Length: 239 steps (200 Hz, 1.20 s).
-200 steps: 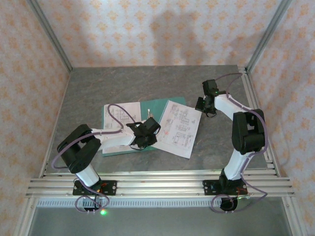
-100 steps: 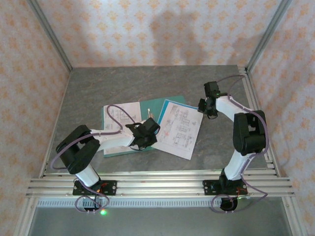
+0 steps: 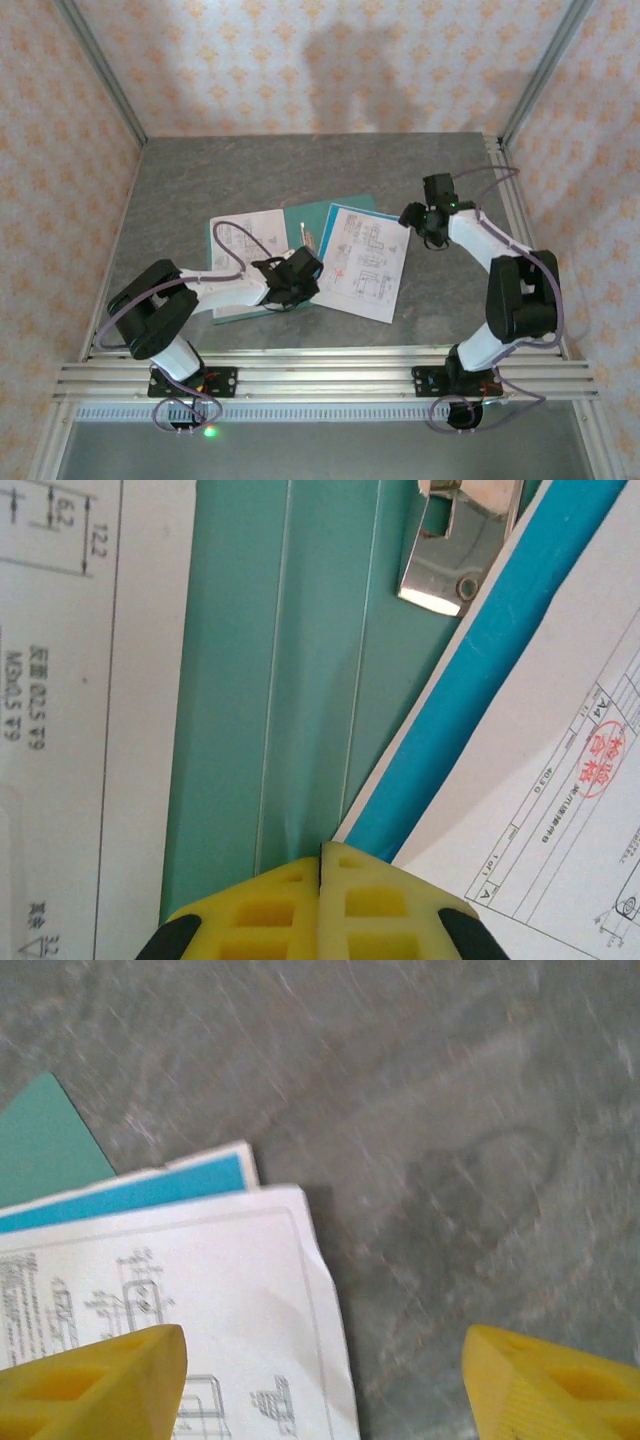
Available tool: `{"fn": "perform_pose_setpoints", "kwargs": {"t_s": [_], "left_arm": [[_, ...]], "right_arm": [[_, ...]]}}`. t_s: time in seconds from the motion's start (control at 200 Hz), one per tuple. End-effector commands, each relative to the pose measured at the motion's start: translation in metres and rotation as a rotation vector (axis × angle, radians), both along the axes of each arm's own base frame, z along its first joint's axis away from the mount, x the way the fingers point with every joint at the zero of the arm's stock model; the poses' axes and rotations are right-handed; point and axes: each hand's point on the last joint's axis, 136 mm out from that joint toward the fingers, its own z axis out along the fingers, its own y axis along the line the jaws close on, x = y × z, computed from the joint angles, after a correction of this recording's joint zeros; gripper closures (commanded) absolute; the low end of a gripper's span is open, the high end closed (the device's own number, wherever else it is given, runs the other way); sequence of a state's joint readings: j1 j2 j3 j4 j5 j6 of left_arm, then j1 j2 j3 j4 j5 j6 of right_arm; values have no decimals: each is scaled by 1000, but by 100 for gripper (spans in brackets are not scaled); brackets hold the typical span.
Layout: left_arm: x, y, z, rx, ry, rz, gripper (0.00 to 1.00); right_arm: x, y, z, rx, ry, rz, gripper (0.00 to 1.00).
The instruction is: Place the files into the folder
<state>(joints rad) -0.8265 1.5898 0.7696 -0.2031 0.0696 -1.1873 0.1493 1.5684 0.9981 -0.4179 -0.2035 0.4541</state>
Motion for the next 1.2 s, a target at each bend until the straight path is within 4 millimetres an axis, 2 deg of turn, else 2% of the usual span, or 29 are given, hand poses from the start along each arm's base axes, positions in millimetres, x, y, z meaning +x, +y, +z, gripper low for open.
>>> {"fn": "perform_pose_setpoints", "kwargs": {"t_s": [0.0,0.235,0.445,0.626,0.826,1.191], "left_arm": [[1,8,7,10,-54,53,100],[-4,15,2,-26,-84,117,100],[1,7,9,-85,-127,175,100],[5,-1,15,-124,-160,242,100],[5,-6,11,-156,-174,312,100],[-6,9,4,-162,-225,434,100]], "right_arm": [[-3,0,-1,65,-24,-86,28],[-8,9,9,59,-37,-56,28],[-12,17,10,44,-38,-35,29],[-23,15,1,36,-15,-55,29],[-26,16,-7,51,1,-69,27],[-26,9,-39,14,108,-132,27]]}}
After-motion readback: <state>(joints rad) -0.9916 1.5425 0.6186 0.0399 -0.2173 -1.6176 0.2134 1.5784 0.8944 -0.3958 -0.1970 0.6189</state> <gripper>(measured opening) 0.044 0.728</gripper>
